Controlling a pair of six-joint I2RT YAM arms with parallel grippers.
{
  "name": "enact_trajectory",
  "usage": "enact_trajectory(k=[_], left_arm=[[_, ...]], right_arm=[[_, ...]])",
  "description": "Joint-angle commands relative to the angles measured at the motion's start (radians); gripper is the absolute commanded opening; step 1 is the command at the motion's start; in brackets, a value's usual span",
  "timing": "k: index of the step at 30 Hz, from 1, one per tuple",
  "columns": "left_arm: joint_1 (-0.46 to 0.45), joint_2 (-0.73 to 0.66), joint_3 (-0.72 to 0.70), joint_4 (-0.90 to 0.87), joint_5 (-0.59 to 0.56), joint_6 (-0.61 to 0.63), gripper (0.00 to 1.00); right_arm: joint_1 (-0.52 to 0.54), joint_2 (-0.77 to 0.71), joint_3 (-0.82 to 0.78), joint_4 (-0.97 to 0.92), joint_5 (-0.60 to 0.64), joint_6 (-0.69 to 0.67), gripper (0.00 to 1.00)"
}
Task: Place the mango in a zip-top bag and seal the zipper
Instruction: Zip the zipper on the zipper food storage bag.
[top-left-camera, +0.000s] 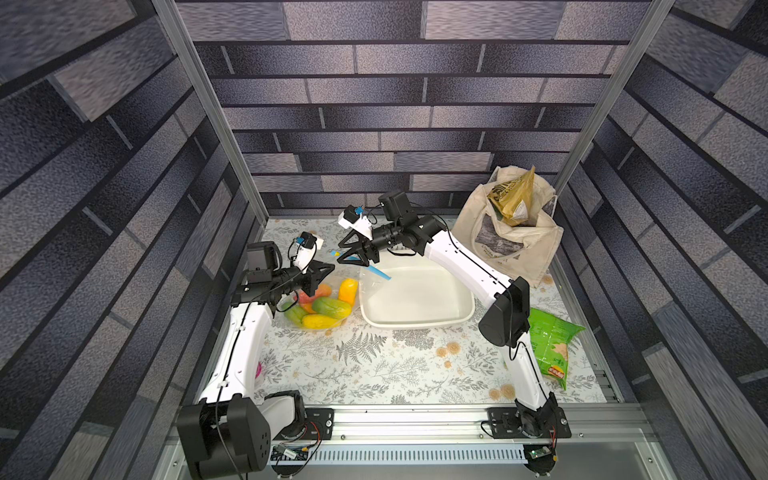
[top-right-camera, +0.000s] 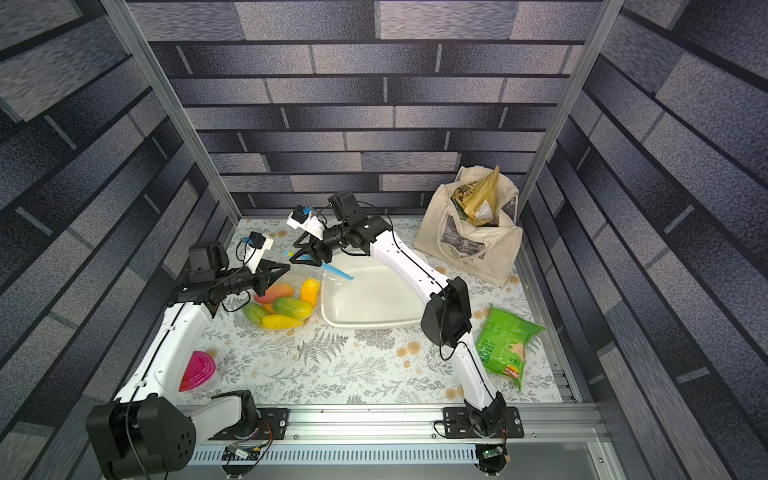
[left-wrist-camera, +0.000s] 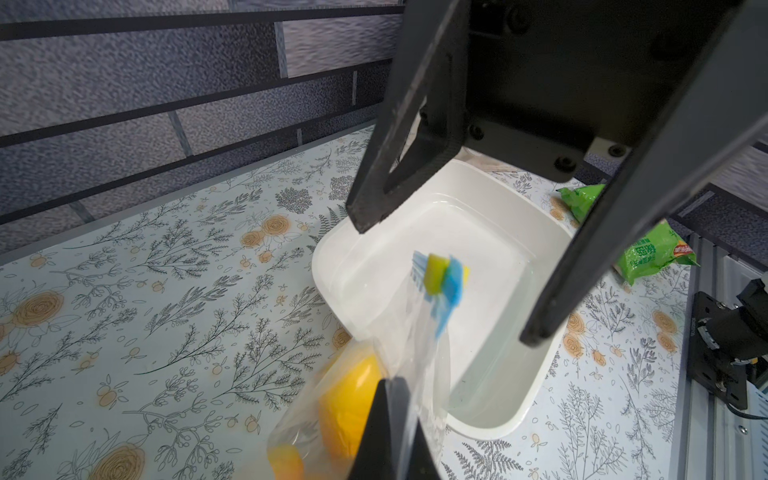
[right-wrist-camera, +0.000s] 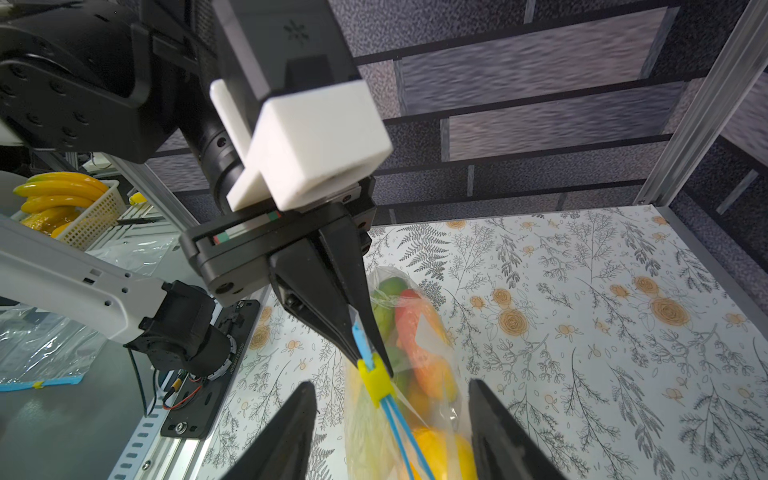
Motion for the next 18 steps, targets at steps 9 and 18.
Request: enact_trajectory(k=[9, 18], left_arm=[[-0.001, -0.018, 0.036, -0.029, 0.036, 0.035, 0.0], [0.003, -0.028, 0.031, -0.028, 0.044, 0.037, 0.0]], right_arm=[[0.007, 0.065, 0.106, -0.079, -0.102, -0.028, 0.29], [0.007, 0.077, 0.109, -0.058, -0.078, -0.012, 0.2]])
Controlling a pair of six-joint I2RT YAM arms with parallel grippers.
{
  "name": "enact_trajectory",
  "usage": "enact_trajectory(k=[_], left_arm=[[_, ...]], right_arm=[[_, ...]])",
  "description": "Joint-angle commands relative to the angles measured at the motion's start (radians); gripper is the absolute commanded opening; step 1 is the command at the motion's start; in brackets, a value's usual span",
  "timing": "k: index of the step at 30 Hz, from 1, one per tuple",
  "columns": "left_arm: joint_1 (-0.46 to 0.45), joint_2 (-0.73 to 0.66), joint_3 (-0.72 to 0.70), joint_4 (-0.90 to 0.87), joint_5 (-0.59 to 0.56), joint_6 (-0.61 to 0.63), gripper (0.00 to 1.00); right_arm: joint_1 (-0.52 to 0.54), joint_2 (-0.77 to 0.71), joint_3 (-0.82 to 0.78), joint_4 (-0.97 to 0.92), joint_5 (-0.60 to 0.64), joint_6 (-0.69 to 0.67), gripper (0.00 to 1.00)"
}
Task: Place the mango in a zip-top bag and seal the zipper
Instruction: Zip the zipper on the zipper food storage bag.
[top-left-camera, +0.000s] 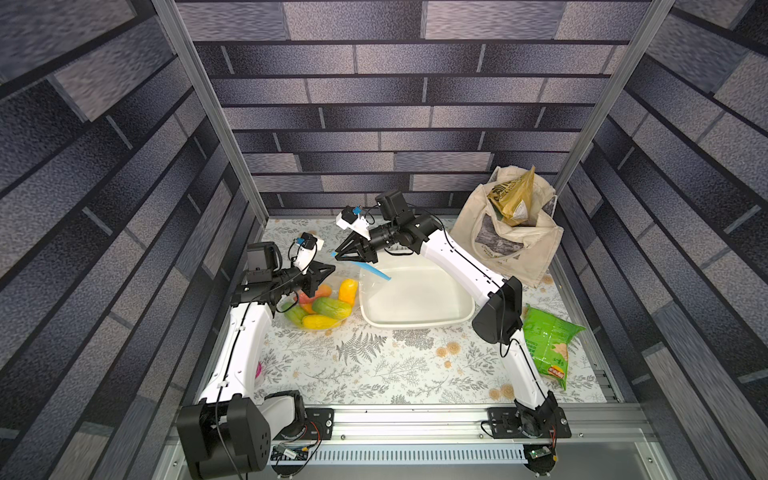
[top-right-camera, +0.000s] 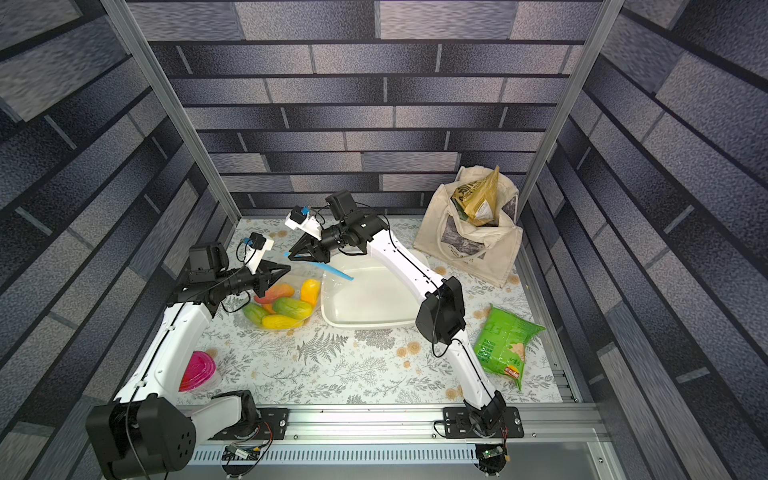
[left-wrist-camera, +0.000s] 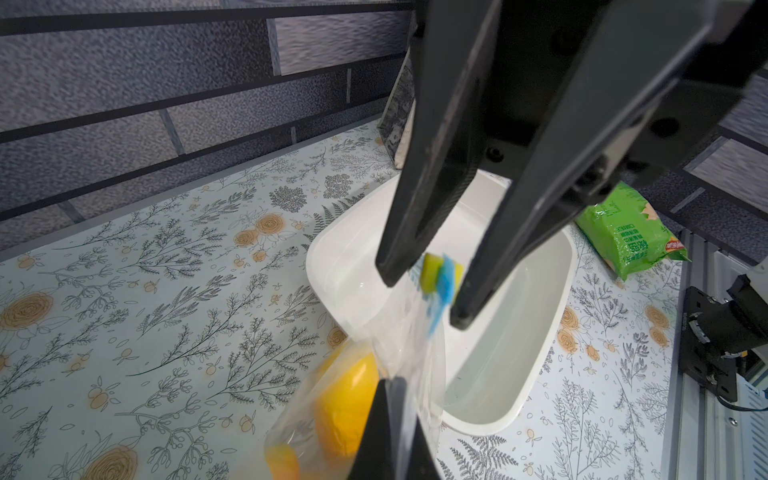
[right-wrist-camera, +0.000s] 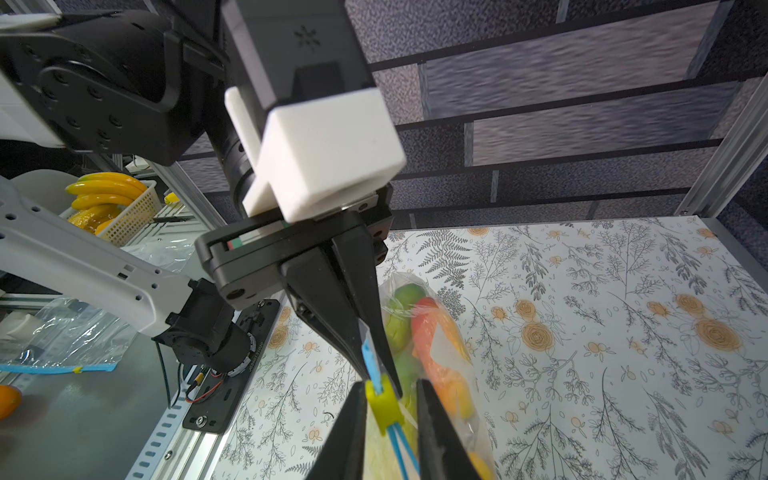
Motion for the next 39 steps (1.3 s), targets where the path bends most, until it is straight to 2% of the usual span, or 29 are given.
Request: enact_trajectory(k=[1, 4, 5, 7, 9, 10, 11, 14, 19, 22, 24, 26, 31, 36, 39], left_arm=[[0.004, -0.028, 0.029, -0.015, 0.034, 0.025, 0.0], [0.002, -0.029, 0.031, -0.03, 0.037, 0.034, 0.0], [0.002, -0.027, 0.035, -0.04, 0.041, 0.04, 0.03], [0.002, -0.027, 0.038, -0.045, 0.044, 0.041, 0.15], [0.004, -0.031, 0.036, -0.03, 0.033, 0.02, 0.41], [0.006, -0.036, 0.036, -0.03, 0.034, 0.019, 0.58], [0.009, -0.045, 0.033, -0.019, 0.035, 0.005, 0.67], [0.049, -0.093, 0.01, 0.057, 0.085, -0.057, 0.68], [0.135, -0.18, -0.072, 0.327, 0.116, -0.277, 0.75], [0.138, -0.151, -0.046, 0.346, 0.091, -0.352, 0.74], [0.131, -0.088, 0.022, 0.237, 0.104, -0.342, 0.71], [0.127, -0.007, 0.102, 0.109, 0.174, -0.294, 0.65], [0.129, 0.125, 0.219, -0.043, 0.289, -0.211, 0.49], [0.101, 0.156, 0.257, -0.17, 0.317, -0.078, 0.49], [0.09, 0.169, 0.259, -0.188, 0.332, -0.053, 0.45]], right_arm=[[0.007, 0.014, 0.026, 0.001, -0.007, 0.012, 0.16], [0.007, 0.009, 0.014, 0.021, -0.012, 0.026, 0.09], [0.007, 0.007, 0.01, 0.026, -0.021, 0.027, 0.08], [0.007, 0.001, -0.007, 0.045, -0.028, 0.041, 0.08], [0.007, -0.004, -0.018, 0.051, -0.031, 0.041, 0.07], [0.007, -0.007, -0.021, 0.051, -0.029, 0.041, 0.06], [0.006, -0.011, -0.028, 0.055, -0.021, 0.043, 0.06], [0.007, -0.025, -0.055, 0.075, 0.0, 0.049, 0.05], [0.007, -0.032, -0.07, 0.083, 0.02, 0.053, 0.02], [0.007, -0.044, -0.089, 0.096, 0.012, 0.05, 0.01], [0.006, -0.061, -0.115, 0.12, 0.014, 0.052, 0.01], [0.007, -0.084, -0.146, 0.148, 0.011, 0.05, 0.01], [0.008, -0.121, -0.197, 0.186, -0.009, 0.051, 0.01], [0.008, -0.121, -0.197, 0.186, -0.006, 0.051, 0.01], [0.008, -0.12, -0.196, 0.186, -0.01, 0.049, 0.01]])
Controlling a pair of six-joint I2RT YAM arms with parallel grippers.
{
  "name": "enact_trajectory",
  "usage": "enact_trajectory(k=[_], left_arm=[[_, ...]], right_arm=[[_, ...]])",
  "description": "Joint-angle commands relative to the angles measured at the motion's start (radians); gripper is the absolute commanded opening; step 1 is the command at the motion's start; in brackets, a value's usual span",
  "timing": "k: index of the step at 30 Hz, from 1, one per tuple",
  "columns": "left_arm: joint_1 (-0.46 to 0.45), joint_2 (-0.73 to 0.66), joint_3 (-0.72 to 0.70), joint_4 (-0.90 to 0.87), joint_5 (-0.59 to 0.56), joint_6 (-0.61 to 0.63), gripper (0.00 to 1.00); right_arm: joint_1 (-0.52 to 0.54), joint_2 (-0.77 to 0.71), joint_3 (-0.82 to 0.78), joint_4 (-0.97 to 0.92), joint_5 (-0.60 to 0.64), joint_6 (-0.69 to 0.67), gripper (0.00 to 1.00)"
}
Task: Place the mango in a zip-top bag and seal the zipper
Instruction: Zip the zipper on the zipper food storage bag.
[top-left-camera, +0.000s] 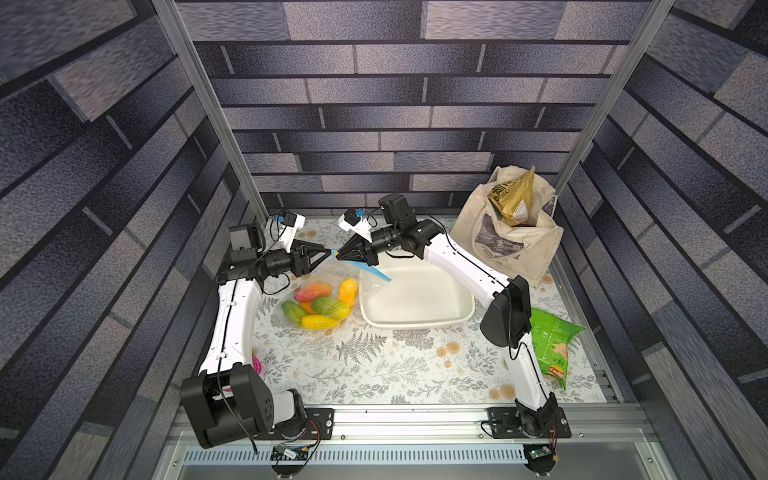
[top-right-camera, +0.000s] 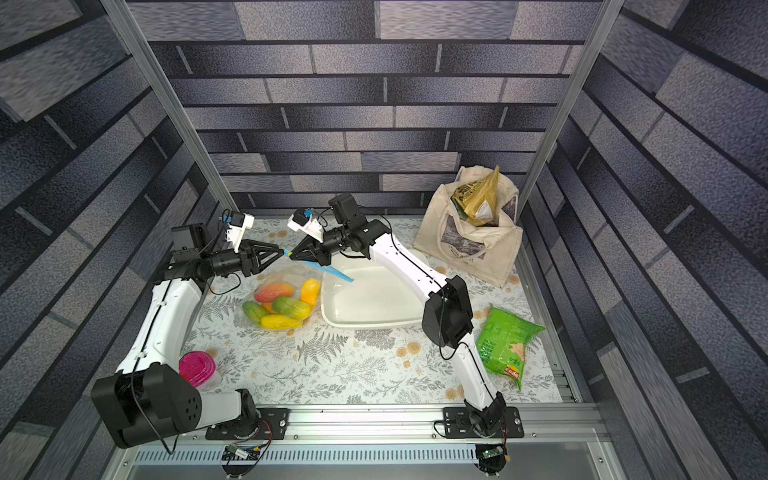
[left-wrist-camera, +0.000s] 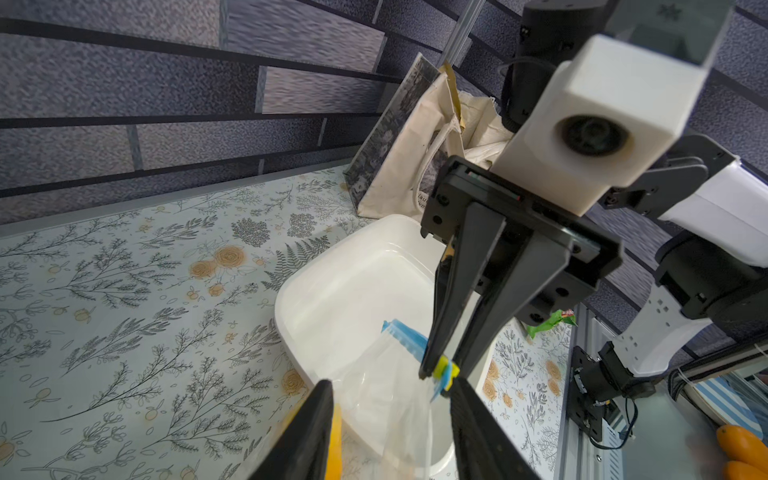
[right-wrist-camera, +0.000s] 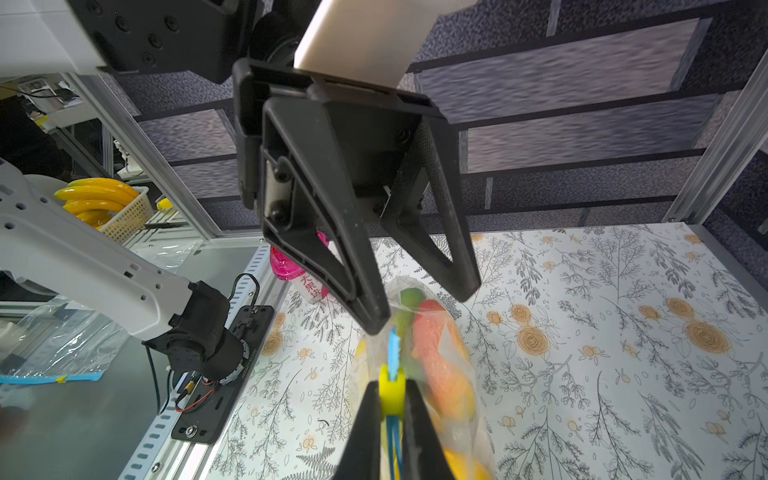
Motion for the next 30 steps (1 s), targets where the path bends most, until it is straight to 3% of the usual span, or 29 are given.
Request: enact_trajectory(k=[1, 4, 8, 16, 26, 28, 30], left_arm=[[-0.01, 0.014, 0.035, -0.095, 0.078, 0.1, 0.42], [-0.011, 0.02, 0.04, -0.1, 0.111, 0.12, 0.41], [-0.019, 0.022, 0.053, -0.103, 0.103, 0.125, 0.31], [-0.036, 0.041, 0.055, -0.1, 0.093, 0.126, 0.03], [-0.047, 0.03, 0.052, -0.127, 0.097, 0.184, 0.0], [-0.042, 0.004, 0.027, -0.066, 0.079, 0.137, 0.0], [-0.037, -0.035, -0.026, 0.099, -0.004, -0.008, 0.0]], right_arm=[[0.008, -0.033, -0.01, 0.015, -0.013, 0.006, 0.01], [0.008, -0.032, -0.005, 0.008, -0.011, 0.002, 0.01], [0.008, -0.034, -0.008, 0.005, -0.011, 0.001, 0.0], [0.009, -0.032, -0.008, 0.004, -0.019, 0.002, 0.0], [0.009, -0.029, -0.008, 0.004, 0.003, 0.011, 0.0], [0.008, -0.028, -0.009, -0.003, 0.029, 0.022, 0.0], [0.01, -0.032, -0.024, -0.008, 0.062, 0.026, 0.0]])
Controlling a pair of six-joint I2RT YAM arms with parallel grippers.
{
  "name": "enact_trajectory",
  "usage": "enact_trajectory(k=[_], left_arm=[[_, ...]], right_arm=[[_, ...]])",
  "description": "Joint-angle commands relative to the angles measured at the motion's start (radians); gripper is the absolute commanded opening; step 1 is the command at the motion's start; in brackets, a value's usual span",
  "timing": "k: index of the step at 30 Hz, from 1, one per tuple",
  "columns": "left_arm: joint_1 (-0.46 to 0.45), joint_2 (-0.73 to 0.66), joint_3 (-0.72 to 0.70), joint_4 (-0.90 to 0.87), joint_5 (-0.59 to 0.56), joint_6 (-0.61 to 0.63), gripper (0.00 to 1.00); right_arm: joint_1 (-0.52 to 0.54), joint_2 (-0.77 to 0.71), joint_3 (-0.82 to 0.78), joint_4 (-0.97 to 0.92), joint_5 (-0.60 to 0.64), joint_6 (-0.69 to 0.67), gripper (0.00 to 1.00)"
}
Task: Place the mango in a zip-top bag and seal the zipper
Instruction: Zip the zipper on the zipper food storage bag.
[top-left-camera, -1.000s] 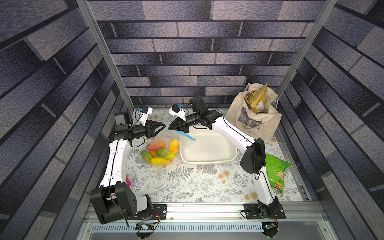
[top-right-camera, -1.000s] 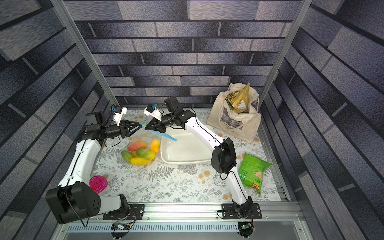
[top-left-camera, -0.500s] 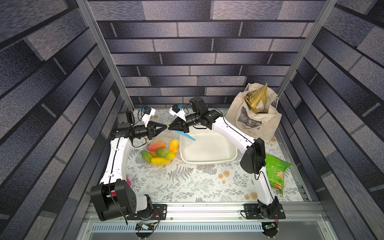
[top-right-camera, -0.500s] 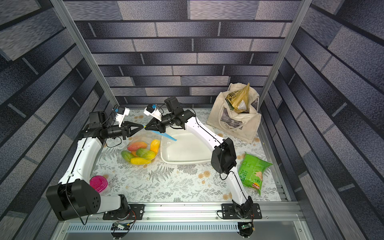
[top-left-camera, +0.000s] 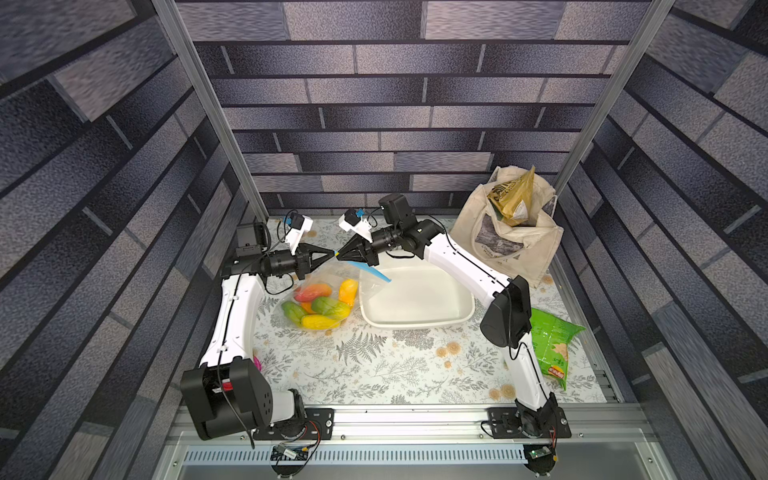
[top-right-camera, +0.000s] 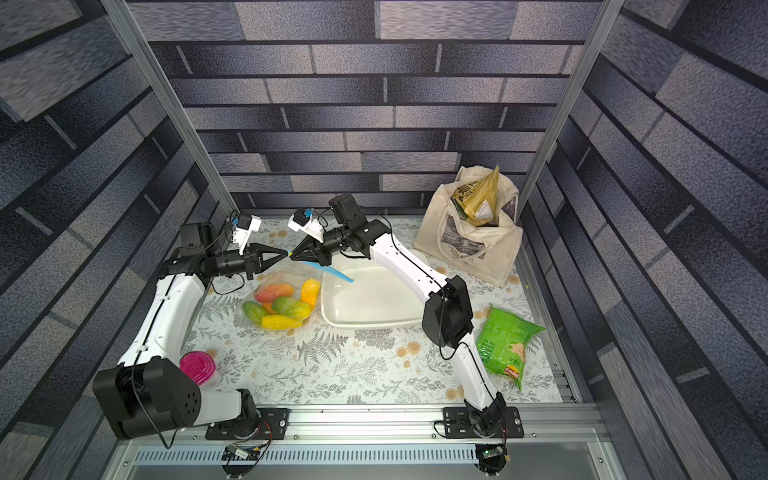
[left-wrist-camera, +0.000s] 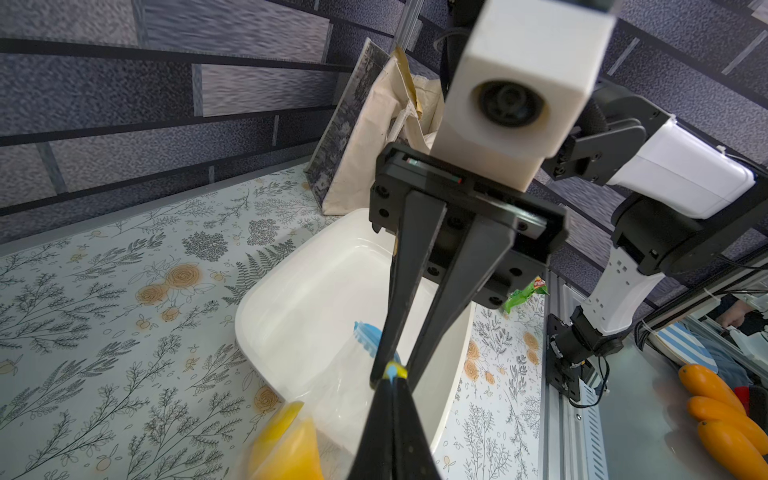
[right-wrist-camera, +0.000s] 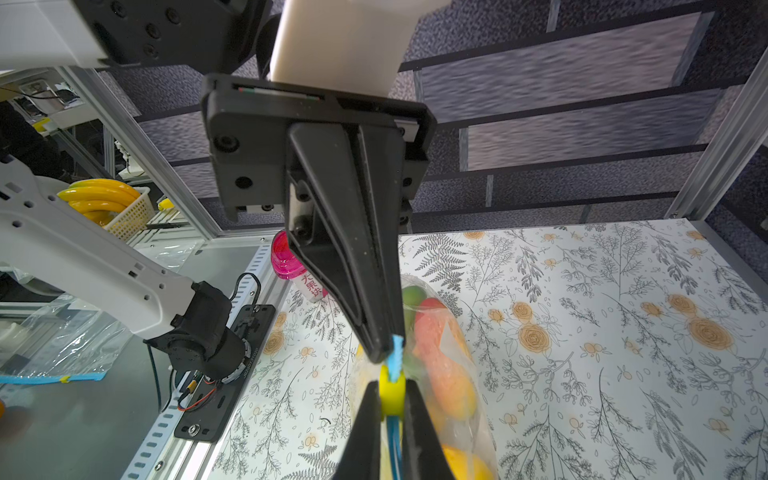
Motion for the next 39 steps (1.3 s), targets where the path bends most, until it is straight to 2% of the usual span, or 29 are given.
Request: enact_trajectory(k=[1, 4, 7, 11, 15, 20, 29, 35, 39], left_arm=[[-0.008, -0.087, -0.072, 0.221, -0.11, -0.174, 0.0], [-0.001, -0.147, -0.155, 0.435, -0.242, -0.318, 0.0], [0.003, -0.175, -0.188, 0.53, -0.316, -0.391, 0.0], [0.014, -0.168, -0.164, 0.521, -0.322, -0.412, 0.0], [0.065, -0.157, -0.14, 0.526, -0.351, -0.456, 0.0], [0.127, -0.115, -0.074, 0.508, -0.423, -0.479, 0.0], [0.157, -0.048, 0.013, 0.436, -0.534, -0.446, 0.0], [0.157, -0.011, 0.02, 0.446, -0.543, -0.459, 0.0], [0.148, -0.004, 0.023, 0.45, -0.537, -0.47, 0.0]], right_arm=[[0.009, -0.035, -0.031, -0.009, 0.065, 0.019, 0.0], [0.008, -0.044, -0.05, -0.021, 0.105, 0.016, 0.0], [0.007, -0.049, -0.062, -0.025, 0.116, 0.012, 0.0], [0.005, -0.051, -0.057, -0.035, 0.094, 0.01, 0.0], [-0.002, -0.066, -0.082, -0.089, 0.111, -0.02, 0.0], [-0.012, -0.14, -0.218, -0.075, 0.16, -0.027, 0.0], [-0.042, -0.306, -0.486, -0.019, 0.242, 0.002, 0.0], [-0.074, -0.381, -0.622, 0.051, 0.288, 0.05, 0.0], [-0.078, -0.388, -0.631, 0.071, 0.275, 0.063, 0.0]])
